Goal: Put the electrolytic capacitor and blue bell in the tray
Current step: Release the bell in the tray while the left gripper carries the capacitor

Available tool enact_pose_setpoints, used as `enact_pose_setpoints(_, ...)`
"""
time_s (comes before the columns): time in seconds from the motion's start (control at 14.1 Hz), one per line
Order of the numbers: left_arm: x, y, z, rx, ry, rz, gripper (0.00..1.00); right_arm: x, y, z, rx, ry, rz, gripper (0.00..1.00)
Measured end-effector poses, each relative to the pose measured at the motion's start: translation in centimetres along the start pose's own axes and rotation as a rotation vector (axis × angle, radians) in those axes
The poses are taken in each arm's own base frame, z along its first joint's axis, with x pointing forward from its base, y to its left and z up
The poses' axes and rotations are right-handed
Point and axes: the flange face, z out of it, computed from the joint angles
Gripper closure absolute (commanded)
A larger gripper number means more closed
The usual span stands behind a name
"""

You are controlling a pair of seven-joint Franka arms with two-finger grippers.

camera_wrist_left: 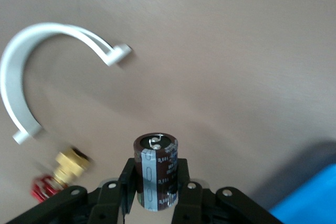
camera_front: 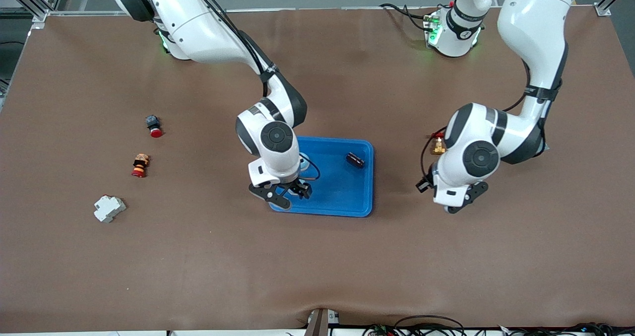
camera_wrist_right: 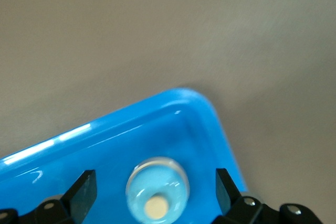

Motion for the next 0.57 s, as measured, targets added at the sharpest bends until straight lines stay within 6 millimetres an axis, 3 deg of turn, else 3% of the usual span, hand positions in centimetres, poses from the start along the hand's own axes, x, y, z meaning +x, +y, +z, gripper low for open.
enact_pose_setpoints(0.28, -3.4, 5.5, -0.1, -0.026, 0.009, -0.098, 1.00, 5.3, 3.8, -5.2, -0.012, -0.002, -0.103, 0.00)
enact_pose_setpoints(0.57, -5.0, 8.6, 0.7, -0.045, 0.010, -0.133, 1.00, 10.0, 9.4, -8.9, -0.006, 0.004, -0.225, 0.00)
